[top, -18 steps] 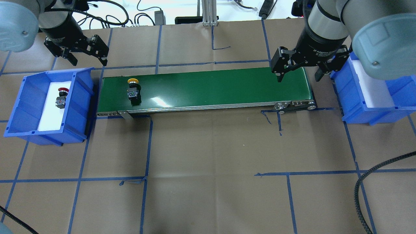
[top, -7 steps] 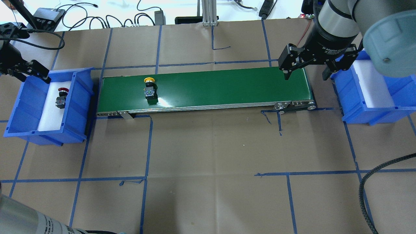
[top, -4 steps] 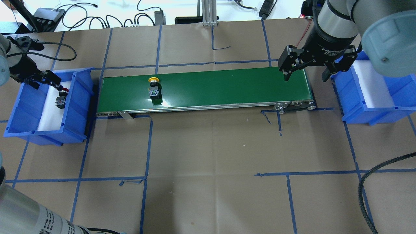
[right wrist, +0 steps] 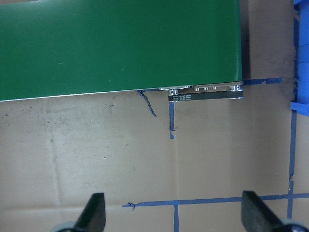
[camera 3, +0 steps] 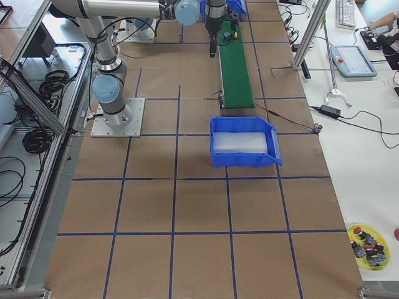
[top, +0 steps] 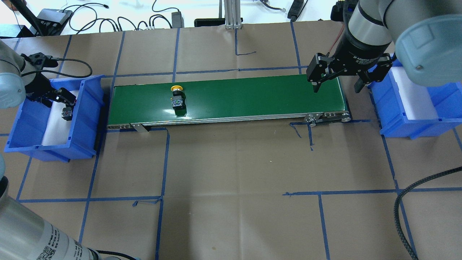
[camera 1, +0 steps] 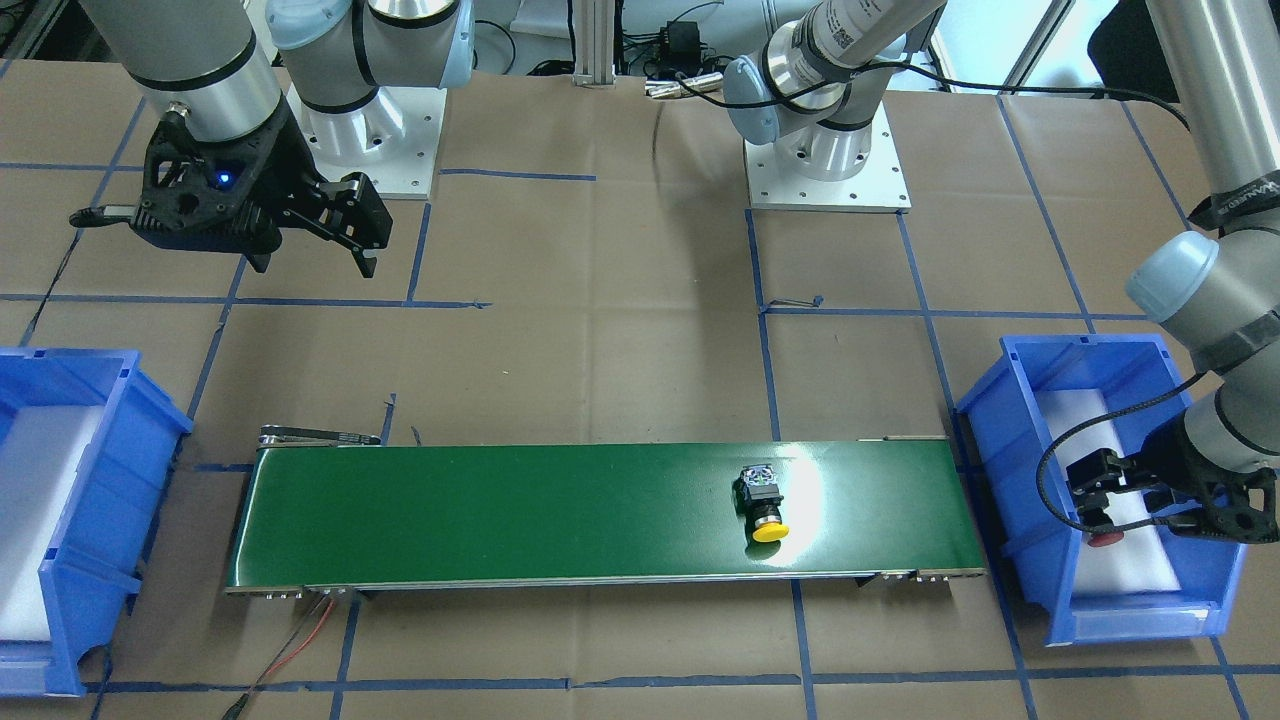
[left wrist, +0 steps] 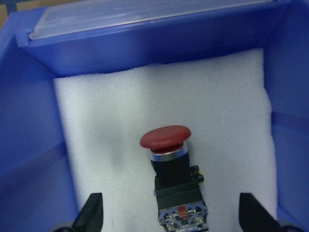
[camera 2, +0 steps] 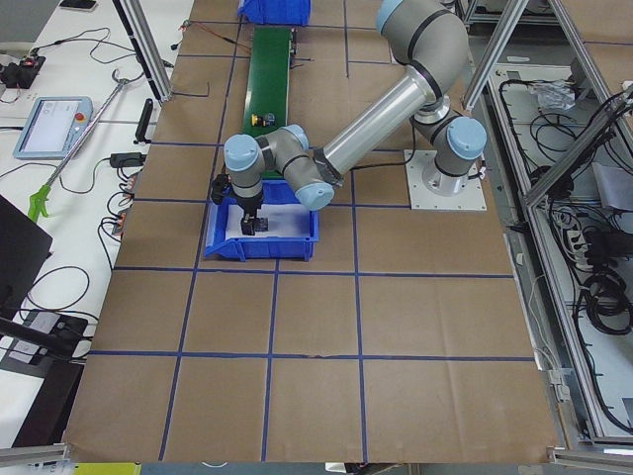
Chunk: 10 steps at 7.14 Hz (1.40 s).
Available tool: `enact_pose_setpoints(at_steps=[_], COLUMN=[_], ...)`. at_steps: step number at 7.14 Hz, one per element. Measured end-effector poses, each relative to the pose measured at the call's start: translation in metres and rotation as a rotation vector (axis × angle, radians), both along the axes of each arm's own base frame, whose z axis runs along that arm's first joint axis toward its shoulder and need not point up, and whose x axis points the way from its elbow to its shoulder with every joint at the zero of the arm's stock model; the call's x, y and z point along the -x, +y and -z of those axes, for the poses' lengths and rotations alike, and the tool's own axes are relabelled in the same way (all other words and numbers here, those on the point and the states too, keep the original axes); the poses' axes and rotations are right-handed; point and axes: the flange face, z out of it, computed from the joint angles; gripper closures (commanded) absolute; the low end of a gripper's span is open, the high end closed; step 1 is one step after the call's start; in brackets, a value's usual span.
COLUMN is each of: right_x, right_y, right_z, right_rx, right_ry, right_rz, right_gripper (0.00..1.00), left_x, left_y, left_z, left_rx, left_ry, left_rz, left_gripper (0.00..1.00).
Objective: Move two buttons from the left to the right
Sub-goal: 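Return the left gripper to the bin and grasp the red-capped button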
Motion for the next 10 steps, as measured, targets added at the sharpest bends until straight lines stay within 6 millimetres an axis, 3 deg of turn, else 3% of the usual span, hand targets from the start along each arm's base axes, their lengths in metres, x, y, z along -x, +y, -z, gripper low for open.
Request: enact_pose_setpoints(at_steps=[2,3,4,6,7,10], right_x=[-0.002,-0.002,-0.003,-0.003,-0.004,-0.004], right_y=[-0.003,-0.003,-0.003,-0.003,-0.003,-0.004], right_z=[0.005,0.006,0.008,0.009,0.009,0.005], right_rx=[-0.012,-0.016,-0.019,-0.022,-0.021,-0.014], right_ry=[-0.003,-0.003,-0.004,-0.007,-0.009,-0.011], right_rz=[-0.003,-0.003,-0.001,0.008,0.009,0.010], right_gripper=[0.00,0.00,0.00,0.00,0.00,0.00], left_x=[0.001,0.002,0.002,0.001,0.002,0.001], left_y=[0.000,0.001,0.000,-0.004,-0.004,-0.004], left_z=[0.014,0.022,0.024,0.013,0.007,-0.013], left_rx=[-0.010,-0.006,0.005,0.029,0.034,0.048], left_ry=[0.008,0.005,-0.001,-0.017,-0.021,-0.028], left_rz=[-0.010,-0.015,-0.017,-0.029,-0.036,-0.043], left_gripper=[0.01,0.22,0.53,0.91,1.00,1.00])
